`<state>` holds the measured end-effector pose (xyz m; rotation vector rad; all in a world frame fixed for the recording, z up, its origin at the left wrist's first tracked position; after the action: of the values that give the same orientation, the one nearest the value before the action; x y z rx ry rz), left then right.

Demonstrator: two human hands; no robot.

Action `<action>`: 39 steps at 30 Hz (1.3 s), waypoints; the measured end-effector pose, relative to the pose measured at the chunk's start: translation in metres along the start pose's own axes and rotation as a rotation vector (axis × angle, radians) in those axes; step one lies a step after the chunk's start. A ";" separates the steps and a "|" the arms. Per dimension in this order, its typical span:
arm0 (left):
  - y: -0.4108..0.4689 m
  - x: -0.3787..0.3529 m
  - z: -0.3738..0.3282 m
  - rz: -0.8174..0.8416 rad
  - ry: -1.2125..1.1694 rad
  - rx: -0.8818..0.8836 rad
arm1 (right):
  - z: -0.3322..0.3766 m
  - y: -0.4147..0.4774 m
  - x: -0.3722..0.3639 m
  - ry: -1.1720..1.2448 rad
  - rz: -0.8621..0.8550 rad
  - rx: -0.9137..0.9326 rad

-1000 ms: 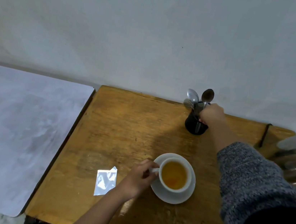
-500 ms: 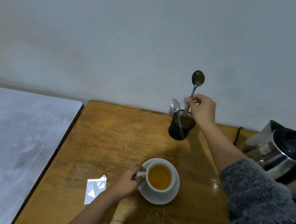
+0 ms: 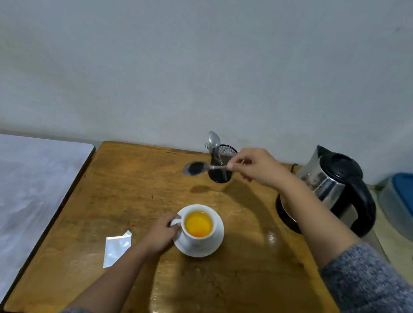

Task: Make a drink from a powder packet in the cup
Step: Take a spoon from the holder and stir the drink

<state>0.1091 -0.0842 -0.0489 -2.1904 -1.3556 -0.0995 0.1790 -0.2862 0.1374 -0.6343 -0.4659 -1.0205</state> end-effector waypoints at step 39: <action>-0.003 -0.002 0.001 -0.042 -0.016 0.021 | -0.014 -0.011 -0.118 -0.086 0.062 0.082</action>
<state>0.1056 -0.0843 -0.0491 -2.1503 -1.4051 -0.0833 0.1164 -0.2250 0.0558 -0.6177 -0.5575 -0.9132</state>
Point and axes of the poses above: each hand's wrist, its own y-axis towards the middle knuckle, its own x-axis out of the back of the hand, z = x × y, the point moved 9 cm from there along y, towards the middle knuckle, and after that the axes turned 12 degrees about z, right-handed, at the moved point
